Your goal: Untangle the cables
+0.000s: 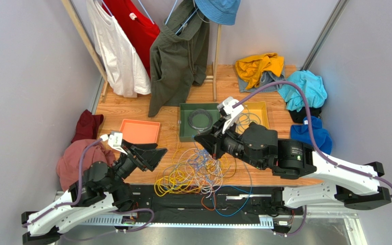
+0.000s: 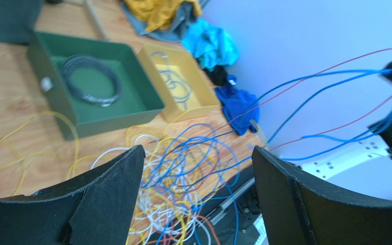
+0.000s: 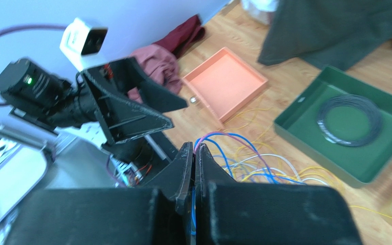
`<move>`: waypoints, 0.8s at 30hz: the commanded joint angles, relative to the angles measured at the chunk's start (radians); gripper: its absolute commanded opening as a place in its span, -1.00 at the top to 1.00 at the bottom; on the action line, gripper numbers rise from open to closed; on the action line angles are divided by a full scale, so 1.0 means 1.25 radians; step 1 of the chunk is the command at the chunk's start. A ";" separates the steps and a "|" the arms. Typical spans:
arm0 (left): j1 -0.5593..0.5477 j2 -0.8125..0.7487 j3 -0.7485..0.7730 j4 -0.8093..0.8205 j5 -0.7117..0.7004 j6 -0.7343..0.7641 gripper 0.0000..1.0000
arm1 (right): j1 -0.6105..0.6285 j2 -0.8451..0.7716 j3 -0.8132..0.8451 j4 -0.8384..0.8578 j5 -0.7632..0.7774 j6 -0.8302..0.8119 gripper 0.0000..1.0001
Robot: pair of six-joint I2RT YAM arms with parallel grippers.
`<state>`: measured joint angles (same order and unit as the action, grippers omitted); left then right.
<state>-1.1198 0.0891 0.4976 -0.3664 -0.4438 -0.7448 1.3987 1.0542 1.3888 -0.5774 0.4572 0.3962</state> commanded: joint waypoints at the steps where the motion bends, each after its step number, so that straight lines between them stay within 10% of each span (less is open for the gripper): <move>1: -0.002 0.044 -0.004 0.158 0.090 0.098 -0.72 | 0.014 0.006 0.027 0.064 -0.114 0.011 1.00; 24: -0.002 0.263 0.001 0.462 0.316 0.161 -0.68 | 0.051 -0.055 -0.069 0.090 -0.147 0.060 1.00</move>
<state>-1.1198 0.4355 0.4965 0.1246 -0.1024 -0.5789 1.4532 1.0107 1.3071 -0.5121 0.2741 0.4629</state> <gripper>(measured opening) 0.839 0.011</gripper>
